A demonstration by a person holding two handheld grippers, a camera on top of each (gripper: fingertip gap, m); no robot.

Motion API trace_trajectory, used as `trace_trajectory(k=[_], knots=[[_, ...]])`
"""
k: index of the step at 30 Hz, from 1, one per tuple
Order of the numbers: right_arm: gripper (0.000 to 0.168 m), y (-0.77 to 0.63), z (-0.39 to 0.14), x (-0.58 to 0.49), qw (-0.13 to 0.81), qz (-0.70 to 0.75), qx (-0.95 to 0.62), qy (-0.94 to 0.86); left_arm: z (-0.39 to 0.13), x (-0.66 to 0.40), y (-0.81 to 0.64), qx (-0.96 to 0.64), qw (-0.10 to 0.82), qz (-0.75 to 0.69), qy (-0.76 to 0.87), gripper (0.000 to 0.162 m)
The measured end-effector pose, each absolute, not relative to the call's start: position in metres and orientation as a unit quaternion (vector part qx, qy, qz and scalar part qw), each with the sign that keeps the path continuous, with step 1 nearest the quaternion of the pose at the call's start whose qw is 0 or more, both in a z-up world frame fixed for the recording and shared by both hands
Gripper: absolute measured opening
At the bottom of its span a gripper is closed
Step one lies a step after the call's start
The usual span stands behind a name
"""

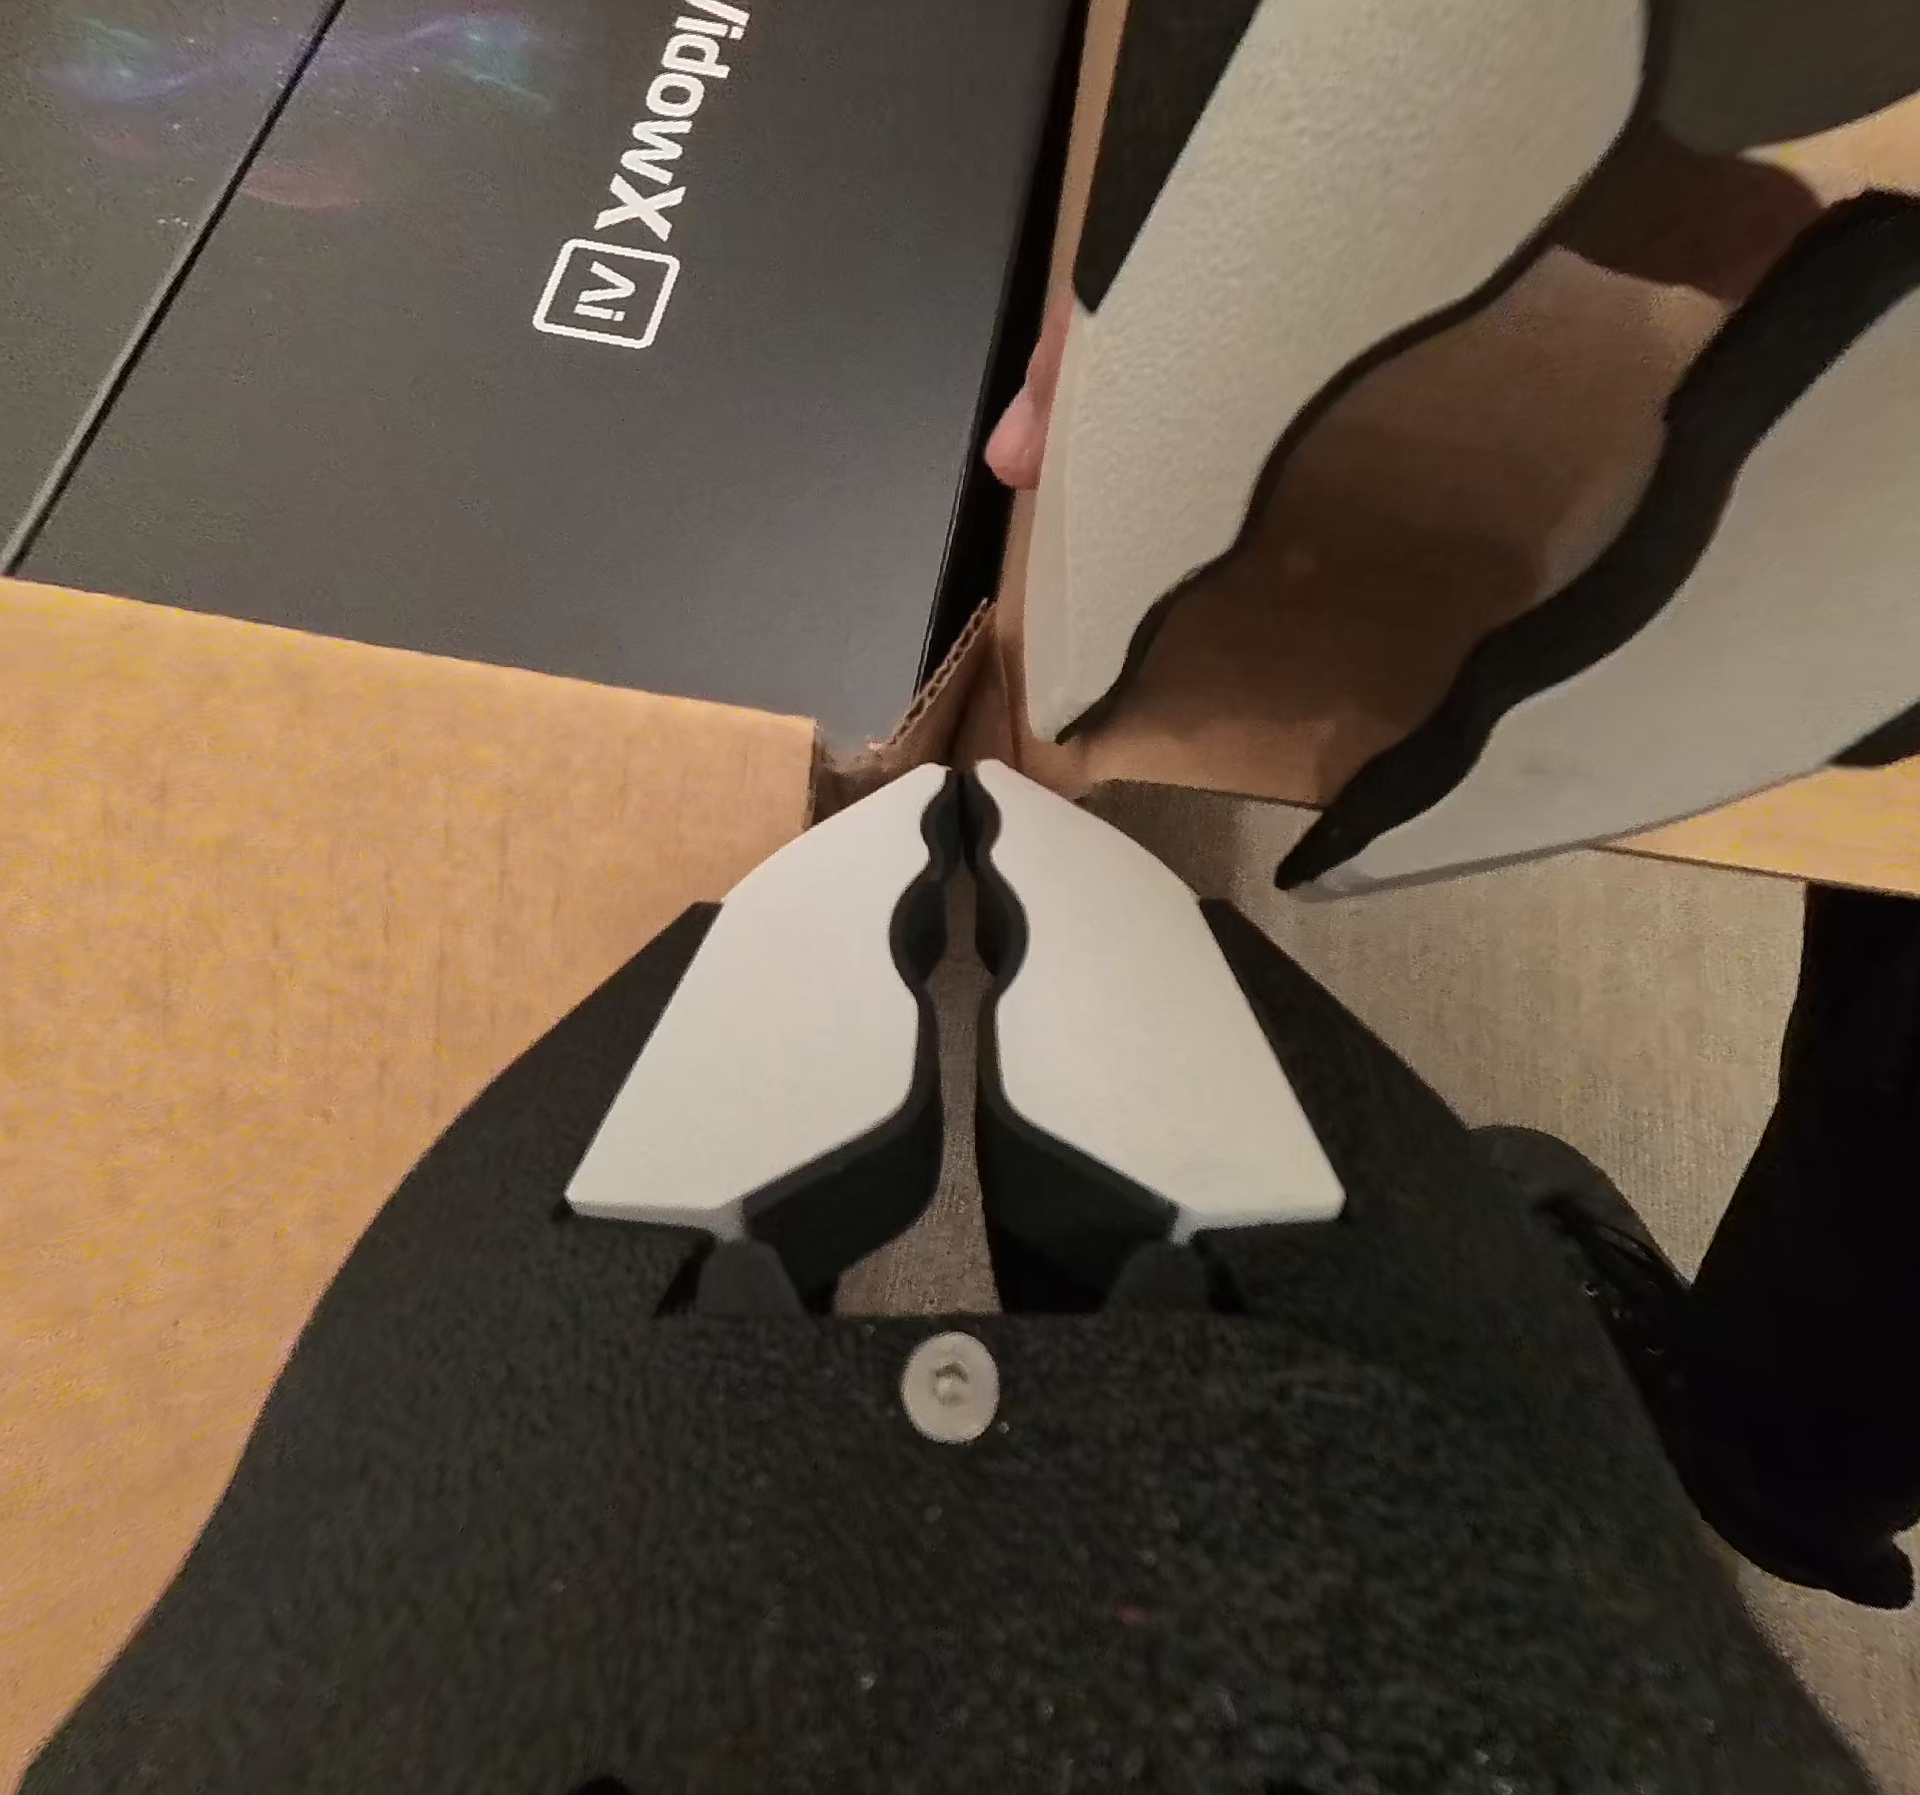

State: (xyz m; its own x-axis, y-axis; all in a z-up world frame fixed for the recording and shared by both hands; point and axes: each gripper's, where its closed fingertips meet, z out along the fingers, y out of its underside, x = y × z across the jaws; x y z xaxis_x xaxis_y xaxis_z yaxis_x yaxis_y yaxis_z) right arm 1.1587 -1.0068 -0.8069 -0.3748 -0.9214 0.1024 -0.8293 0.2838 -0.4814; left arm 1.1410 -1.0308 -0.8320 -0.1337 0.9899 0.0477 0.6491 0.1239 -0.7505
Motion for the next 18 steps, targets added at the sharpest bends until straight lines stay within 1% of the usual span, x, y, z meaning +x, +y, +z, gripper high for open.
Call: trace_trajectory(k=[6,7,8,9,10,12,15,18], knots=[[0.035,-1.012,-0.798,1.161,0.163,-0.245,-0.538,0.790,-0.834,1.142,-1.031,-0.610,0.267,0.302,-0.682,0.000],[0.031,-1.013,-0.795,1.160,0.165,-0.247,-0.539,0.788,-0.834,1.143,-1.031,-0.608,0.271,0.300,-0.683,0.000],[0.023,-1.016,-0.791,1.160,0.165,-0.253,-0.539,0.786,-0.834,1.143,-1.031,-0.606,0.273,0.299,-0.684,0.000],[0.010,-1.021,-0.785,1.158,0.166,-0.264,-0.537,0.784,-0.834,1.143,-1.031,-0.606,0.274,0.299,-0.684,0.000],[0.001,-1.026,-0.778,1.155,0.166,-0.272,-0.530,0.786,-0.834,1.143,-1.031,-0.606,0.274,0.301,-0.684,0.000],[0.000,-1.033,-0.774,1.146,0.156,-0.263,-0.530,0.791,-0.834,1.143,-1.031,-0.605,0.275,0.301,-0.684,0.000],[0.000,-1.033,-0.792,1.134,0.115,-0.214,-0.566,0.788,-0.834,1.142,-1.031,-0.603,0.280,0.295,-0.687,0.000],[0.000,-1.036,-0.798,1.136,0.111,-0.192,-0.584,0.781,-0.834,1.142,-1.031,-0.603,0.280,0.296,-0.686,0.000]])
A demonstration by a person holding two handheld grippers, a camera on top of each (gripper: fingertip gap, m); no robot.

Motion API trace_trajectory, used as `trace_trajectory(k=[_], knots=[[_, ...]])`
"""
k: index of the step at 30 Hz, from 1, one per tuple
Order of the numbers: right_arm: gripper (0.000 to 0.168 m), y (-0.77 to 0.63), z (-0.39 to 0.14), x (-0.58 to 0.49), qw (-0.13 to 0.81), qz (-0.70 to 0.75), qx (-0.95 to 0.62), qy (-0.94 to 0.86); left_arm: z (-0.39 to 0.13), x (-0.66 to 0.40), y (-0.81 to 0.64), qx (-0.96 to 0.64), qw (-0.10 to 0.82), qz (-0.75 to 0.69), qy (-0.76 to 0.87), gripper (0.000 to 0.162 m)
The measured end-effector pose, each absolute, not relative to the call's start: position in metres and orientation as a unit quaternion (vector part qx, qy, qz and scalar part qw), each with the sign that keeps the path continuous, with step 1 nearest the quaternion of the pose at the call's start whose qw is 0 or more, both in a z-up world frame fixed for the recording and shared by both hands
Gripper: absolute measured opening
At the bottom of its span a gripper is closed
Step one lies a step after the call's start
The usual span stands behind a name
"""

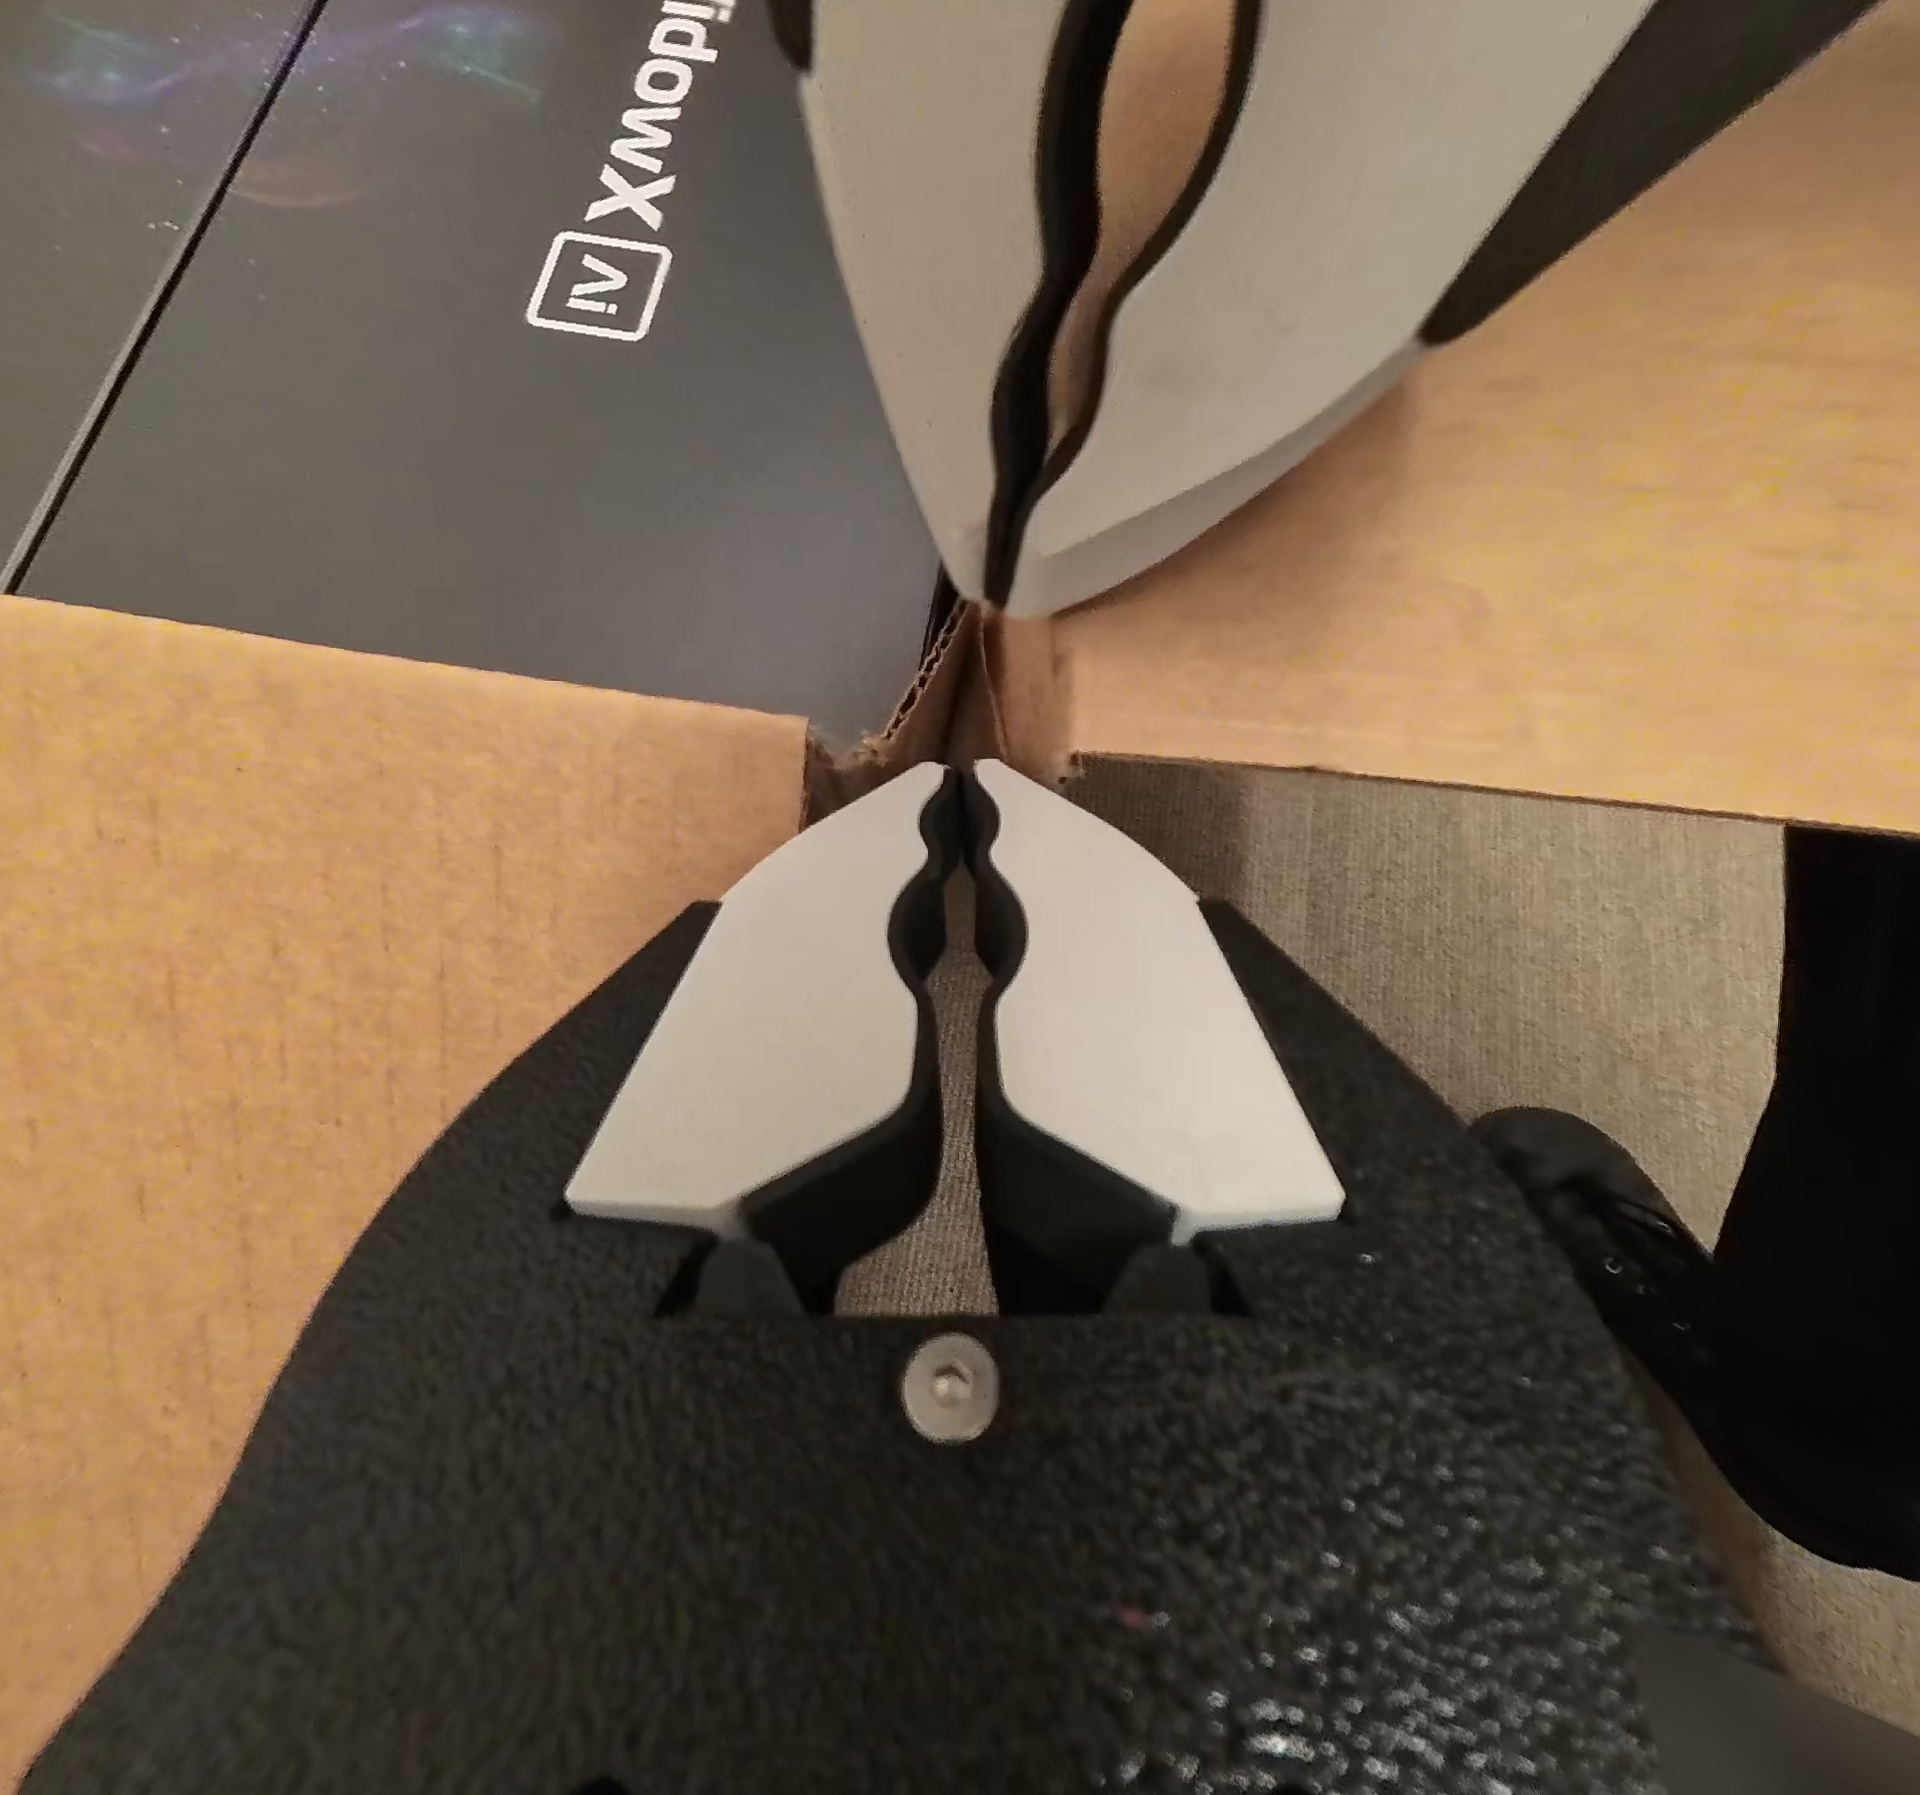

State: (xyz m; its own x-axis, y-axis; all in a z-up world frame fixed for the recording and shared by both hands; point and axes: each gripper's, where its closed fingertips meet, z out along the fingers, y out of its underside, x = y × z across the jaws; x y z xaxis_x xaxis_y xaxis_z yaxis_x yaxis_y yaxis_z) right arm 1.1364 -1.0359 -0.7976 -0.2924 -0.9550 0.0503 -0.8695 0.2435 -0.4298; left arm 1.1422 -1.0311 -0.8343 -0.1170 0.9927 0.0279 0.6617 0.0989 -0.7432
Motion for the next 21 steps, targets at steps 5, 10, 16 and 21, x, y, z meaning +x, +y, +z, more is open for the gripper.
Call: trace_trajectory(k=[5,10,16,21], knots=[[0.000,-1.039,-0.807,1.141,0.118,-0.145,-0.617,0.765,-0.834,1.142,-1.030,-0.604,0.286,0.299,-0.681,0.000],[0.000,-1.036,-0.816,1.143,0.135,-0.107,-0.632,0.756,-0.836,1.142,-1.028,-0.608,0.287,0.304,-0.675,0.000],[0.000,-1.036,-0.822,1.144,0.127,-0.094,-0.639,0.753,-0.836,1.141,-1.029,-0.596,0.294,0.325,-0.673,0.000],[0.000,-1.037,-0.825,1.143,0.119,-0.074,-0.642,0.754,-0.836,1.142,-1.031,-0.580,0.298,0.335,-0.680,0.000]])
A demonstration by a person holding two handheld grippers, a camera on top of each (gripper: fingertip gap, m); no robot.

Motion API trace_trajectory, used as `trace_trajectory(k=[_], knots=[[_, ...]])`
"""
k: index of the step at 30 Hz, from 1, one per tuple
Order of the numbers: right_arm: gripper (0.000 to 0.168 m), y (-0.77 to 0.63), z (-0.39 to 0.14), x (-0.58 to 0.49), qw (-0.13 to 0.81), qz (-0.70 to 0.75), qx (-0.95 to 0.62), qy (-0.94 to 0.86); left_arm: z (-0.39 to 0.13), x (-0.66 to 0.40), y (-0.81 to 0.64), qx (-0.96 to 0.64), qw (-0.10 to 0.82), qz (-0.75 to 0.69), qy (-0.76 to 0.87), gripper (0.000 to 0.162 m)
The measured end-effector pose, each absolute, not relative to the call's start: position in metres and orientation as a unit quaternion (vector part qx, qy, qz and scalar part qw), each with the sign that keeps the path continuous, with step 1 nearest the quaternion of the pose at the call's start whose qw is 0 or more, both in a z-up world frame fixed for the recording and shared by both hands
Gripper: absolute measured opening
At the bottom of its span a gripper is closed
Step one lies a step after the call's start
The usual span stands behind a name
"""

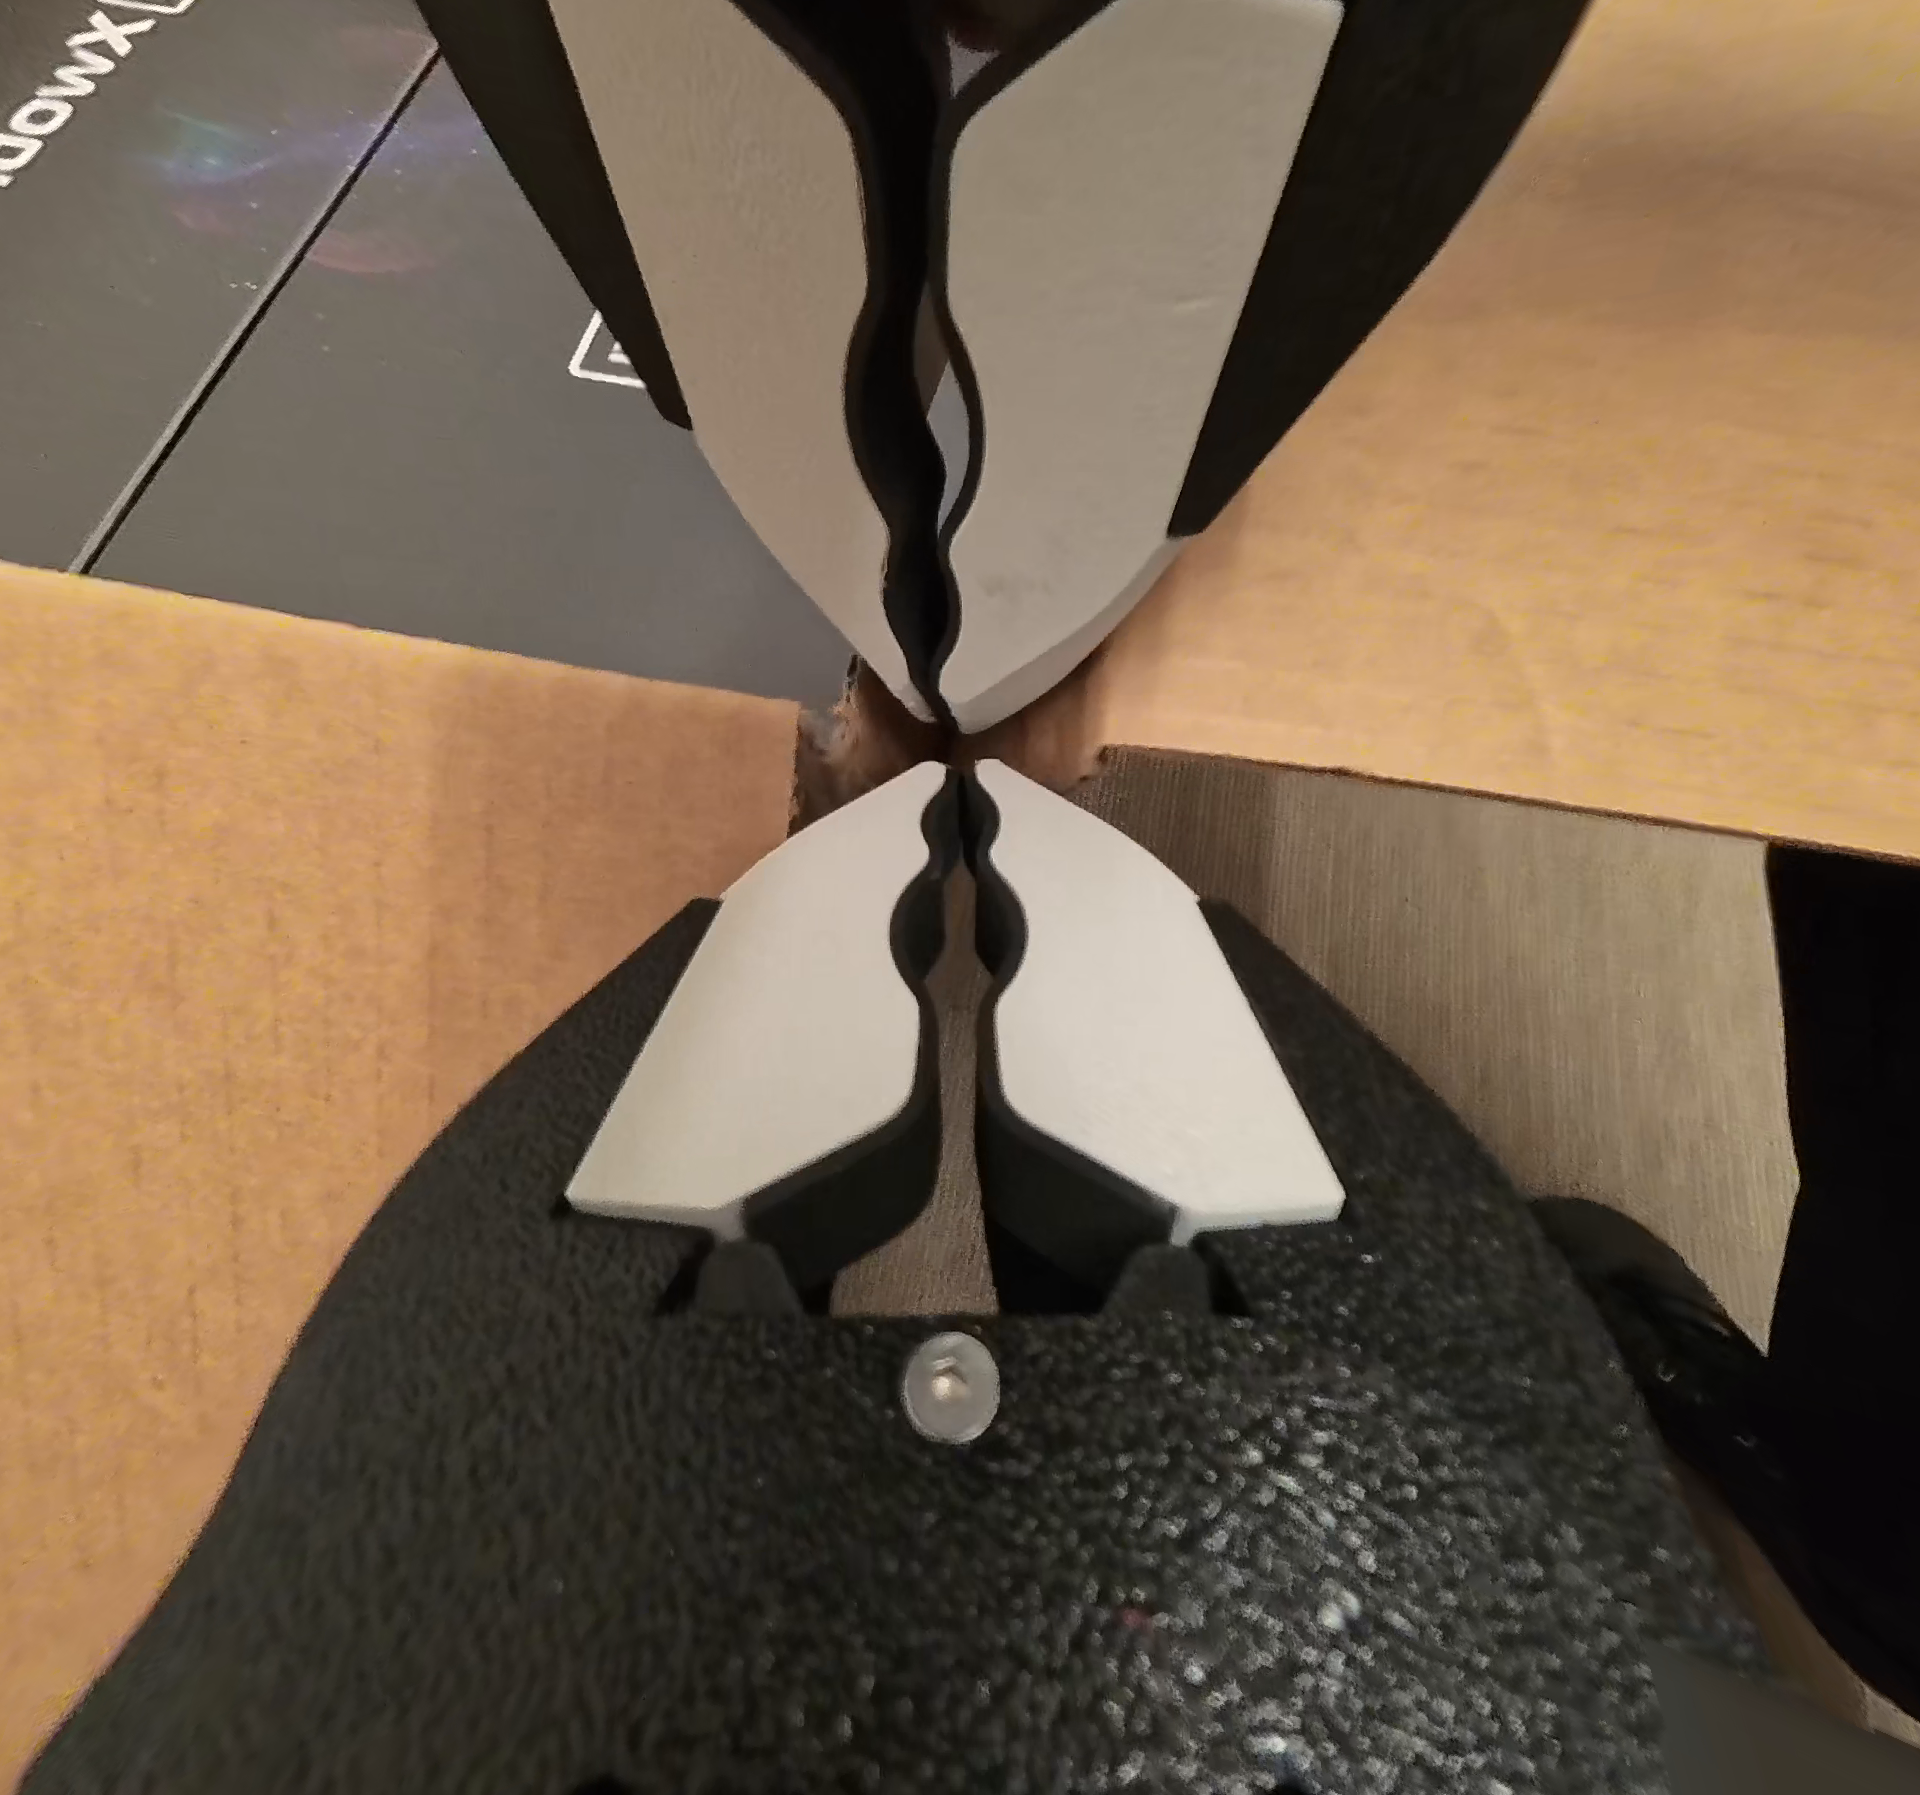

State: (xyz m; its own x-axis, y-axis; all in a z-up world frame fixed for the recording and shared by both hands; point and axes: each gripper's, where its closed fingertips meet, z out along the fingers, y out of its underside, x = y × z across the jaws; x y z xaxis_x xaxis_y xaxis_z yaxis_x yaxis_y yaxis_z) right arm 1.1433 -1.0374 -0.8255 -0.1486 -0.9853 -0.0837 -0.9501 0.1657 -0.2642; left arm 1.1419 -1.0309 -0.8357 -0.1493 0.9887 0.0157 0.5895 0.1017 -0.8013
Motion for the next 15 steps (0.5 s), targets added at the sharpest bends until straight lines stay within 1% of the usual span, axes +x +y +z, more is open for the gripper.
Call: trace_trajectory(k=[4,7,15], knots=[[0.000,-1.039,-0.828,1.143,0.108,-0.051,-0.654,0.747,-0.834,1.143,-1.034,-0.557,0.297,0.365,-0.684,0.000],[0.000,-1.045,-0.837,1.140,0.075,-0.031,-0.685,0.724,-0.832,1.145,-1.034,-0.532,0.310,0.389,-0.685,0.000],[0.000,-1.041,-0.844,1.140,0.104,0.007,-0.693,0.713,-0.830,1.154,-1.034,-0.497,0.323,0.416,-0.689,0.000]])
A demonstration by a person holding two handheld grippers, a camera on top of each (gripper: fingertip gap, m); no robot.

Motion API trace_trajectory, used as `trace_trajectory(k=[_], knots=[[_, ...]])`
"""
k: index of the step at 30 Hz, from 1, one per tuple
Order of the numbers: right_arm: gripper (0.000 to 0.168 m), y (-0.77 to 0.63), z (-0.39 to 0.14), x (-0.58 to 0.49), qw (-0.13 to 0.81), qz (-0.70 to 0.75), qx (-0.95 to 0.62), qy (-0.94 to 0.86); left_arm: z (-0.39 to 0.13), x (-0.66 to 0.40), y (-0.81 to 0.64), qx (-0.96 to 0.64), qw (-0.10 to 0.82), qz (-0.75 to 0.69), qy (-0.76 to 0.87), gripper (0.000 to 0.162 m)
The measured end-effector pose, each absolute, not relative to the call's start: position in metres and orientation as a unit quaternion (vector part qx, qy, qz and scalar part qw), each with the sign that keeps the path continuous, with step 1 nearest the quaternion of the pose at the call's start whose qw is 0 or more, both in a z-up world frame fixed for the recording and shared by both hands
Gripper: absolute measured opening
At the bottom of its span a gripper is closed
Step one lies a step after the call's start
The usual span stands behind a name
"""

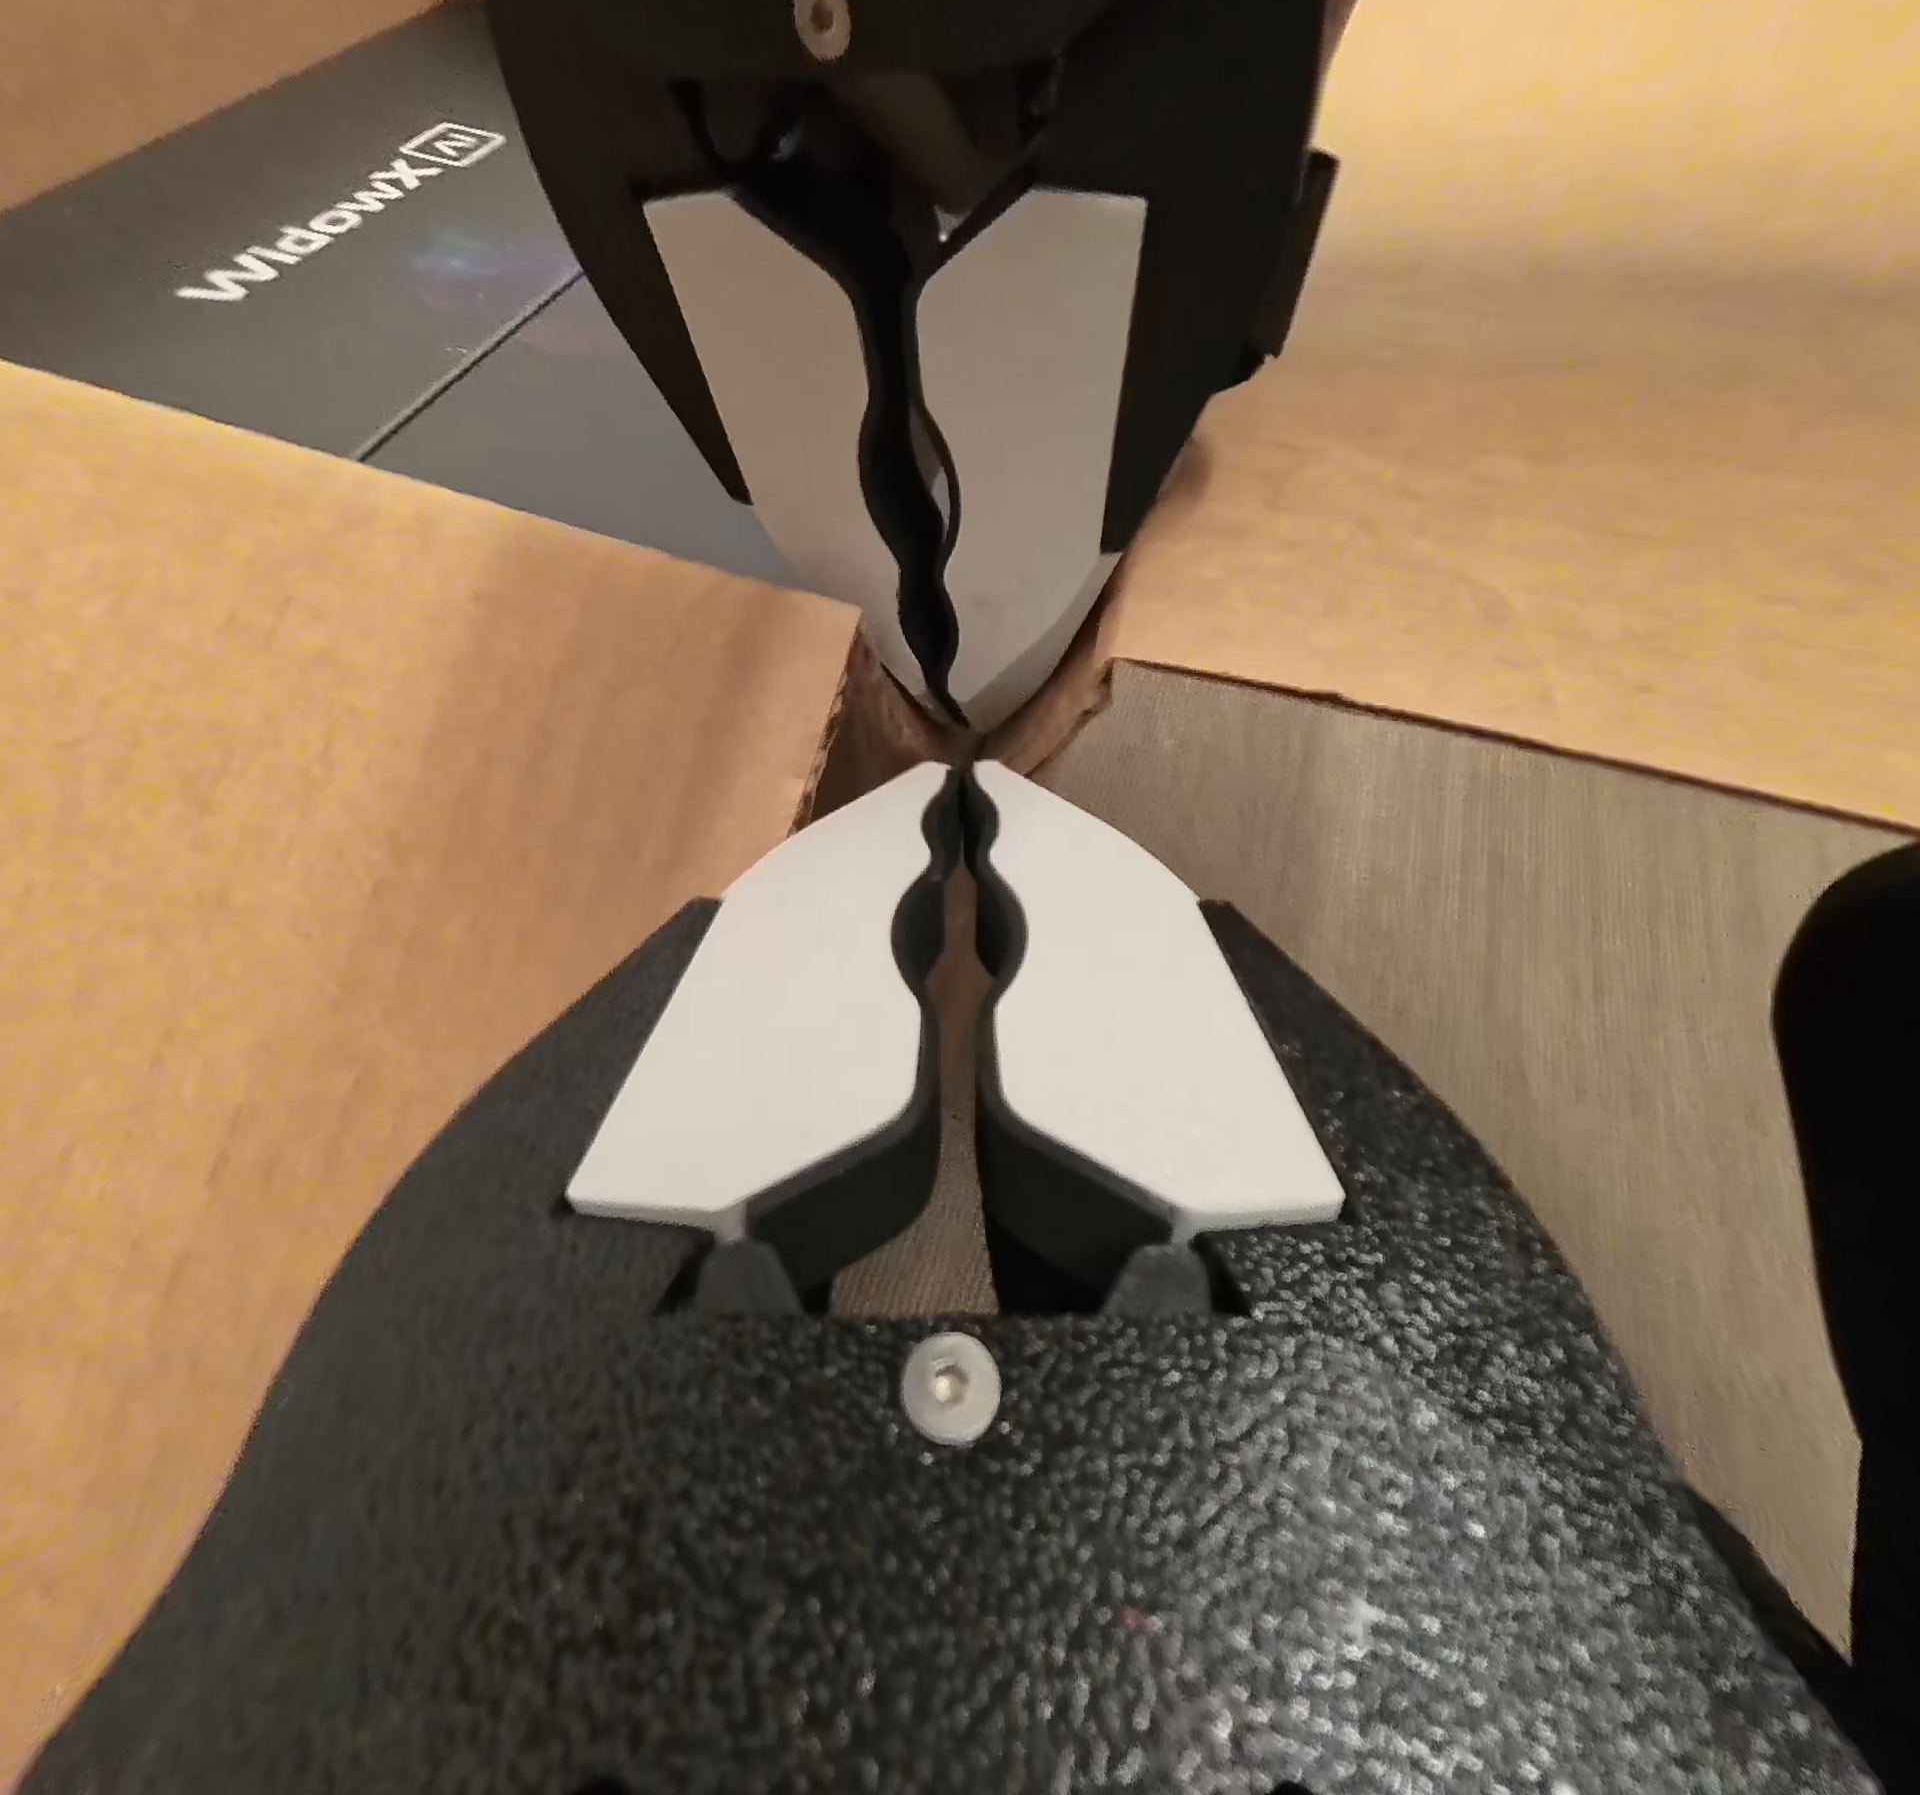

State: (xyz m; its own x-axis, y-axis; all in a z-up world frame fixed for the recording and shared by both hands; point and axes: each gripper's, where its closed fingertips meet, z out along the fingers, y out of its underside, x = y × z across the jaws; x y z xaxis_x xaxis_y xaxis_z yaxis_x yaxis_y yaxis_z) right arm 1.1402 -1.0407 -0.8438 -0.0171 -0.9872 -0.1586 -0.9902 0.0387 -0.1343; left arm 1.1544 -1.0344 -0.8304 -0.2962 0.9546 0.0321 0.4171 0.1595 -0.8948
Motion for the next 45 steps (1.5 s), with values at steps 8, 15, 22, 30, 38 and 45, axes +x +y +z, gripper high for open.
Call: trace_trajectory(k=[8,15,22,30,38,45], knots=[[0.000,-1.037,-0.846,1.141,0.109,-0.007,-0.681,0.725,-0.840,1.146,-1.035,-0.492,0.335,0.386,-0.705,0.000],[0.000,-1.031,-0.844,1.142,0.107,-0.045,-0.668,0.735,-0.846,1.142,-1.035,-0.513,0.319,0.358,-0.712,0.000],[0.000,-1.028,-0.843,1.142,0.089,-0.076,-0.667,0.736,-0.848,1.141,-1.037,-0.511,0.316,0.366,-0.711,0.000],[0.000,-1.019,-0.840,1.145,0.074,-0.092,-0.676,0.728,-0.849,1.142,-1.039,-0.510,0.322,0.363,-0.710,0.000],[0.000,-1.016,-0.841,1.145,0.066,-0.098,-0.667,0.736,-0.849,1.141,-1.040,-0.510,0.323,0.366,-0.708,0.000],[0.000,-1.026,-0.839,1.144,0.051,-0.095,-0.660,0.743,-0.847,1.140,-1.038,-0.499,0.344,0.361,-0.709,0.000]])
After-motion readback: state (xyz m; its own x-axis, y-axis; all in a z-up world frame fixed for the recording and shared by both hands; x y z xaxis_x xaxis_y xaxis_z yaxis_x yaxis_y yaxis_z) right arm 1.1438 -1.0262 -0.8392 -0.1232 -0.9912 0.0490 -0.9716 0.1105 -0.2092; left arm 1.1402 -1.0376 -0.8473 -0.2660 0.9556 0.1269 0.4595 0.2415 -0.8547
